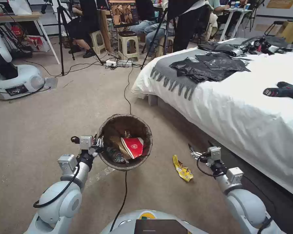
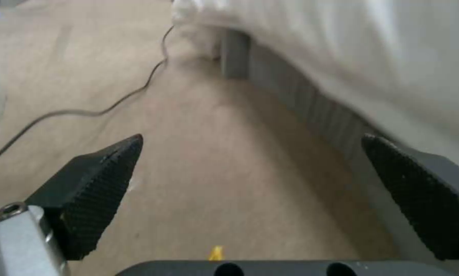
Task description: Pick up the trash bin, then pick up the garbage from the floor and place it into the trash bin.
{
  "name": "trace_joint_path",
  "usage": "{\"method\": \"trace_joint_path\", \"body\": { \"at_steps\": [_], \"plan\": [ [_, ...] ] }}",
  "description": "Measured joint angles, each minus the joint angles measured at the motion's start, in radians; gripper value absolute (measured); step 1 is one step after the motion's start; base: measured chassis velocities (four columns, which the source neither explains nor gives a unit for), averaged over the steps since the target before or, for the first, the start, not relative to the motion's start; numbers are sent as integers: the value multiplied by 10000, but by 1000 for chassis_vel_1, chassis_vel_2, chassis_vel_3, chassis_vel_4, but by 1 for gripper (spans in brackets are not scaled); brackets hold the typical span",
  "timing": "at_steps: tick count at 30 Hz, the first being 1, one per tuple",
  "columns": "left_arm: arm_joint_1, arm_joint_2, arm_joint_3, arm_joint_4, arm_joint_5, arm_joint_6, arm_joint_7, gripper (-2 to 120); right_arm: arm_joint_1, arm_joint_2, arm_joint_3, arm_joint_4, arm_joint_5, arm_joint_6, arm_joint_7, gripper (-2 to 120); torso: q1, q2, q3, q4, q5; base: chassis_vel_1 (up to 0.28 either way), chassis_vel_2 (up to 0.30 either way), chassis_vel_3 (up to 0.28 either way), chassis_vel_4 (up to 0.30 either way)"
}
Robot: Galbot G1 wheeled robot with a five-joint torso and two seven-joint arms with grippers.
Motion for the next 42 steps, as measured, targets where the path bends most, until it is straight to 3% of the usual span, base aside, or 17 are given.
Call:
{"method": "trace_joint_path", "body": {
  "at_steps": [11, 22, 35, 42],
  "plan": [
    [18, 22, -10, -22, -13, 14, -8, 7, 1040, -761, -1281, -1750, 767, -814, -223, 100, 0, 0, 0, 1, -2, 0, 0, 0, 0],
    [-29, -26, 23, 48, -9, -22, 23, 7, 1667, -434, -1887, -3150, 991, -1099, -274, 100, 0, 0, 0, 1, -2, 0, 0, 0, 0],
    [-172, -21, -13, 121, -34, -158, 72, 7, 3357, 65, -2869, -5494, 214, -913, -228, 100, 0, 0, 0, 1, -1, 0, 0, 0, 0],
    [-236, -26, -16, 141, -60, -164, 73, 7, 3919, 170, -3118, -6134, 51, -955, -311, 100, 0, 0, 0, 0, -2, 0, 0, 0, 0]
  ]
}}
